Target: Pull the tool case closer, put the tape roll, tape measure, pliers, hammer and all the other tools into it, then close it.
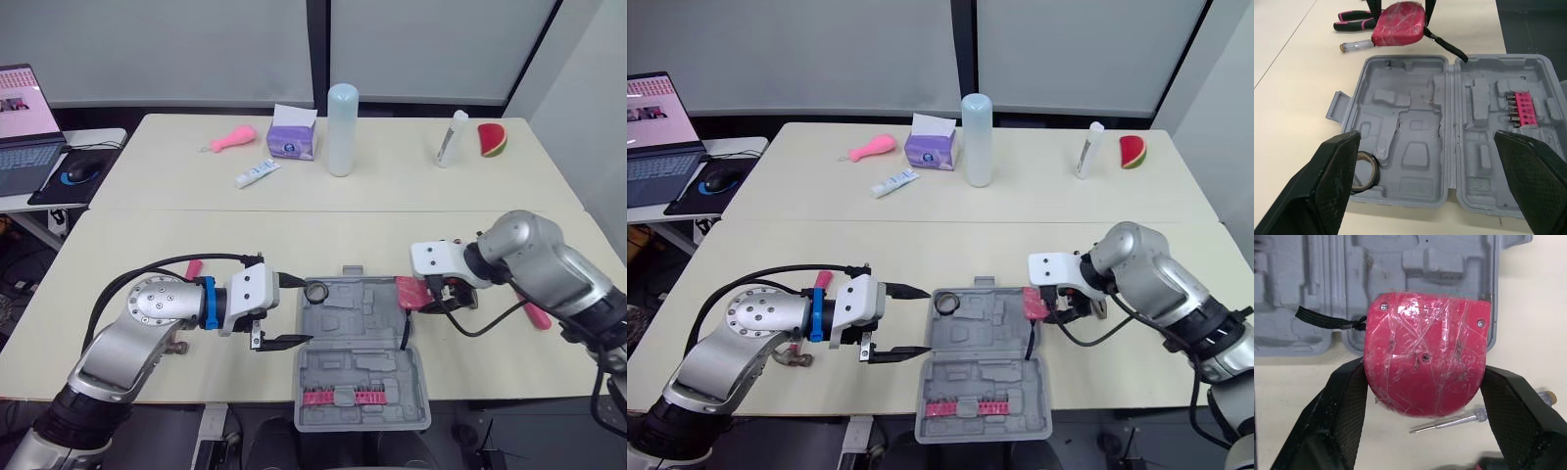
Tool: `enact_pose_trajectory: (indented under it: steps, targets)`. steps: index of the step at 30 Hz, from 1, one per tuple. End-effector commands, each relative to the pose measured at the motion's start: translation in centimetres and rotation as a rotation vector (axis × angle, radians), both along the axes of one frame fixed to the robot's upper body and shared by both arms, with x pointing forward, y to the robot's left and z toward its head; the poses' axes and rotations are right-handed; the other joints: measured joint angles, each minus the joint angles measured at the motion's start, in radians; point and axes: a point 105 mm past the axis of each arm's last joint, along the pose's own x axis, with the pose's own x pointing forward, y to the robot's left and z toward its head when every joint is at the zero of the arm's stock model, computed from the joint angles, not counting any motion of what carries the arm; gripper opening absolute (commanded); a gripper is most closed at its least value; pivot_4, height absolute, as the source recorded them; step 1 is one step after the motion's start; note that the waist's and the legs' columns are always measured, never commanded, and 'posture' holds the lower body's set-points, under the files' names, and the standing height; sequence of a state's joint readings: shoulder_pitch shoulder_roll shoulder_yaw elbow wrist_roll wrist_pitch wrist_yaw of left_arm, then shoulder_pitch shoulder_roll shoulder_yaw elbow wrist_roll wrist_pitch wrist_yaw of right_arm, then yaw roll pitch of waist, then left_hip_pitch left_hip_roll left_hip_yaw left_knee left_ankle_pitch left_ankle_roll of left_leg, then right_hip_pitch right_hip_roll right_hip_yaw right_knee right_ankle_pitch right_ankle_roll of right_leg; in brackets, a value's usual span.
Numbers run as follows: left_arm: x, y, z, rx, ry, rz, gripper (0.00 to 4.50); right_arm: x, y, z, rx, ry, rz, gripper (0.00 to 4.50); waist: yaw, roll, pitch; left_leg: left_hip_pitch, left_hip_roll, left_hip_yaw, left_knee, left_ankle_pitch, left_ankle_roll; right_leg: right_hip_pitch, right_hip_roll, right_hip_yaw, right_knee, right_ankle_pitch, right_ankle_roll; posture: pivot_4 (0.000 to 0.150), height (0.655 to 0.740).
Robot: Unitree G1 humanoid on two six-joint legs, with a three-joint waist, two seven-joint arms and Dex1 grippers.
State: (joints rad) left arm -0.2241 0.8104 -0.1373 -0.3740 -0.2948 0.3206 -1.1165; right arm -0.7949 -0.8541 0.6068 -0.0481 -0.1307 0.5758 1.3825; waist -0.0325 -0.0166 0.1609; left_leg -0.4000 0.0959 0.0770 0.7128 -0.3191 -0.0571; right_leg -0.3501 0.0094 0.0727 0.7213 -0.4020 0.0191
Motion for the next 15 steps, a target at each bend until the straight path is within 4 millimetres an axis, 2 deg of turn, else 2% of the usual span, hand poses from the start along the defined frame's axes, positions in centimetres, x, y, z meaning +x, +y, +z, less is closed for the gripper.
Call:
enact_pose_trajectory:
  steps: [1, 5, 15]
  targets:
    - [0.1, -0.3, 0.3, 0.005, -0.028, -0.002, 4.5, 1.1, 0.8, 0.3, -0.029, -0.029, 0.032, 3.19, 0.0, 0.0, 0.0, 0.0, 0.0, 0.001, 0.0, 0.0, 0.0, -0.001, 0.0, 0.0, 0.001, 0.0, 0.0, 0.15, 0.7075]
    - [0.1, -0.6, 0.2, 0.003, -0.026, 0.007, 4.5, 1.9, 2.1, -0.3, -0.055, -0.03, 0.063, 3.19, -0.001, 0.0, 0.0, 0.0, 0.0, 0.003, 0.0, 0.0, 0.0, -0.003, 0.0, 0.0, 0.005, 0.0, 0.0, 0.15, 0.7075]
    - [0.3, -1.1, 0.1, -0.005, -0.011, 0.027, 4.5, 2.7, 3.4, -1.3, -0.073, -0.017, 0.075, 3.19, -0.001, 0.0, 0.0, 0.0, 0.001, 0.004, 0.002, 0.0, 0.0, -0.007, -0.002, 0.0, 0.011, 0.0, 0.0, 0.15, 0.7075]
